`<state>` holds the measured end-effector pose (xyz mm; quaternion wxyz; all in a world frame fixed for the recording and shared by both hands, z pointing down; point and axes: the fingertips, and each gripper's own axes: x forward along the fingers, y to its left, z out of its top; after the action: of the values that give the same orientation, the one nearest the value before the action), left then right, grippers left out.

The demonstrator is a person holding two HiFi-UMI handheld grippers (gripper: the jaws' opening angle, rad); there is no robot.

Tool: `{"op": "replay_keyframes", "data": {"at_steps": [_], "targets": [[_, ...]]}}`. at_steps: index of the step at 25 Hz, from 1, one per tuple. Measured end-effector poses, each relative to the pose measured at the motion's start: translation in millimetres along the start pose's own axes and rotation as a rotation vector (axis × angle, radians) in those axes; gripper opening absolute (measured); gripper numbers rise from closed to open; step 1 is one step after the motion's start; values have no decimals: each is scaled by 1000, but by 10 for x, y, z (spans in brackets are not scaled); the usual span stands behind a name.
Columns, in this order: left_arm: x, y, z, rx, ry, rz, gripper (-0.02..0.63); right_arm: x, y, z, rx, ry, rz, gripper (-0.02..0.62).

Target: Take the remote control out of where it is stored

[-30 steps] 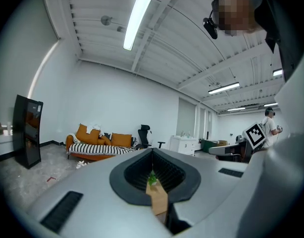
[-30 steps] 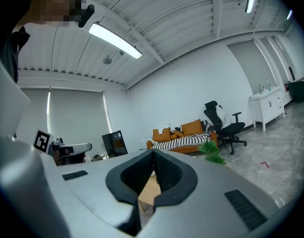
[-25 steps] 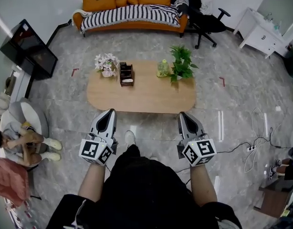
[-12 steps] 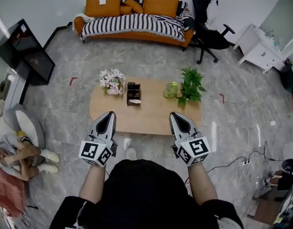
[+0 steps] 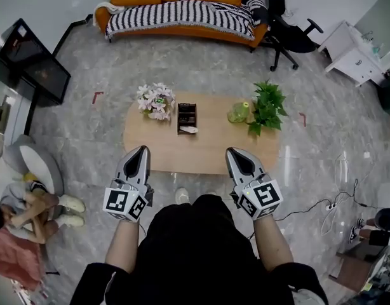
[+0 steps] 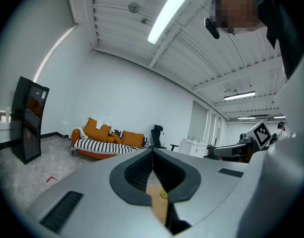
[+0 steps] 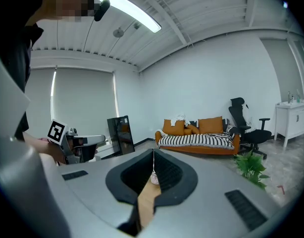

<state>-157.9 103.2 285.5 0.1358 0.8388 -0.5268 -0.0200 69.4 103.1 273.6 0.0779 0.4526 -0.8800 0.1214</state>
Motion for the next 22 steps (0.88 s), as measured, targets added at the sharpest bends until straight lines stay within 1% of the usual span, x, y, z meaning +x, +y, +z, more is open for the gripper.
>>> {"op": "replay_keyframes", "data": {"at_steps": [5, 9, 11, 15, 19, 22], "targets": [[149, 123, -218, 4, 65, 5, 8, 208, -56, -131, 19, 34, -9, 8], [243, 135, -363, 3, 107, -3, 8, 371, -116, -301, 22, 83, 8, 8], [268, 149, -476, -1, 145, 6, 8, 472, -156, -403, 19, 109, 15, 8], [422, 165, -770, 3, 235, 4, 8, 751, -255, -561, -51, 131, 15, 8], [594, 177, -1056, -14, 309, 9, 8, 988, -347, -837, -35, 183, 39, 8], [736, 158, -1232, -30, 359, 3, 8, 1138, -486, -1066, -32, 231, 38, 8]]}}
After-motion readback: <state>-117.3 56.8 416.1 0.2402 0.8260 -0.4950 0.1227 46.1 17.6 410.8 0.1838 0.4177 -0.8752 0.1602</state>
